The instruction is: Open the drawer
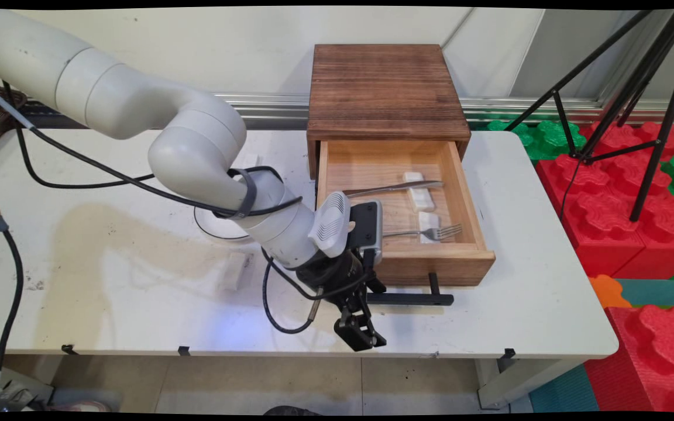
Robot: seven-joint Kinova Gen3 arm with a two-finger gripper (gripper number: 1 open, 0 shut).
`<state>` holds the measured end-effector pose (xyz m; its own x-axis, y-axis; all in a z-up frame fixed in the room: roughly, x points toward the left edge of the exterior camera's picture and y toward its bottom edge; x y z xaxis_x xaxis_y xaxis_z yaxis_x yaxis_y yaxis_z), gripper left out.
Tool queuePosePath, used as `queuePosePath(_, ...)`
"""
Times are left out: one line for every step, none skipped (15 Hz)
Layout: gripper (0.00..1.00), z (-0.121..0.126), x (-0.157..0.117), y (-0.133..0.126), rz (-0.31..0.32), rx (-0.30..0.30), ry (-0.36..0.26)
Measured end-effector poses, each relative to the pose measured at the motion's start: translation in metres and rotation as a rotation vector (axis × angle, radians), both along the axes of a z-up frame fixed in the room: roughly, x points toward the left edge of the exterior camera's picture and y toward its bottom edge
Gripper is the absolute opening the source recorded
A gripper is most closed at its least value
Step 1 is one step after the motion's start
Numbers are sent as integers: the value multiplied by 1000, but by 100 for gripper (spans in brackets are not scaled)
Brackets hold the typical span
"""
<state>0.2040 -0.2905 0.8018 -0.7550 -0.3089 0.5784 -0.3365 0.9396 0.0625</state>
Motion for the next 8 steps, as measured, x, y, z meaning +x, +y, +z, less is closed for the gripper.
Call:
queuePosePath(100, 0, -1, 2, -2, 1, 1)
queuePosePath(100, 1, -1, 3, -3, 2, 3)
queuePosePath(100, 1, -2, 5, -6, 2, 4)
queuePosePath(100, 1, -2, 7, -7, 3, 5)
queuePosePath(100, 1, -3, 8, -9, 3, 6)
queuePosePath(100, 1, -3, 10, -11, 3, 7)
queuePosePath(100, 2, -4, 12, -12, 3, 8)
queuePosePath(100, 2, -4, 13, -14, 0, 8)
